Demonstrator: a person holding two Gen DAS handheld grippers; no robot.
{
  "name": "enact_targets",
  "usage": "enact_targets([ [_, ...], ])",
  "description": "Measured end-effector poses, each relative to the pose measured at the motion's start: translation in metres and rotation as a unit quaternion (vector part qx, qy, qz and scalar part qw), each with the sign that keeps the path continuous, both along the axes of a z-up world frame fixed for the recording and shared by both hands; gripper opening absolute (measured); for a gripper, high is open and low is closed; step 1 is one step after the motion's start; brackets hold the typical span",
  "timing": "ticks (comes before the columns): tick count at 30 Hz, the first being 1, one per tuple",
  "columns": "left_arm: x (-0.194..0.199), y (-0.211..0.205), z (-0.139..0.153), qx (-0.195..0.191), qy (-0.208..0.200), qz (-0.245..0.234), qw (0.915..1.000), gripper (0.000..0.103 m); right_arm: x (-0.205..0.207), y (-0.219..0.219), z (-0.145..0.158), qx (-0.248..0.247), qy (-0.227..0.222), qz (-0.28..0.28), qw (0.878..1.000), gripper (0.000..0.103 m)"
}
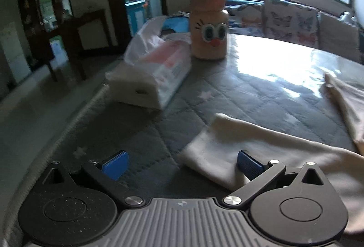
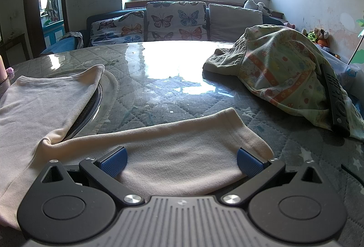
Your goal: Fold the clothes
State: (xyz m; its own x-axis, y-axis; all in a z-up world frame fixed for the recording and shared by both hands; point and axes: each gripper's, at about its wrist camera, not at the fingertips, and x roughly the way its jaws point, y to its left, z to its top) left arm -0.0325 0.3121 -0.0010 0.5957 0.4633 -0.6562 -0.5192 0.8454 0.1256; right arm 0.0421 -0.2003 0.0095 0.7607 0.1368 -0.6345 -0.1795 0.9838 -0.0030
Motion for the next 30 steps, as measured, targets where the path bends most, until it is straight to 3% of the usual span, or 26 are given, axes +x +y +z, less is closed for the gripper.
enact_targets([
  [9,0.026,0.014,-0.001,0.035,0.009,0.018,0.9992,0.103,0.0,0.0,0.0,-0.001,0.0,0.0,1.0,0.103],
  [20,0.021,0.01,0.006,0.024,0.008,0.023,0.9994,0.103,0.0,0.0,0.0,0.0,0.0,0.0,1.0,0.103],
  [24,0.009,-0.014,0.017,0.014,-0.011,-0.006,0.9998,0.103,0.0,0.0,0.0,0.0,0.0,0.0,1.0,0.103],
  [30,0.0,-0.074,0.025,-0.003,-0.03,-0.091,0.9953,0.103,0.0,0.0,0.0,-0.001,0.0,0.0,1.0,0.103],
])
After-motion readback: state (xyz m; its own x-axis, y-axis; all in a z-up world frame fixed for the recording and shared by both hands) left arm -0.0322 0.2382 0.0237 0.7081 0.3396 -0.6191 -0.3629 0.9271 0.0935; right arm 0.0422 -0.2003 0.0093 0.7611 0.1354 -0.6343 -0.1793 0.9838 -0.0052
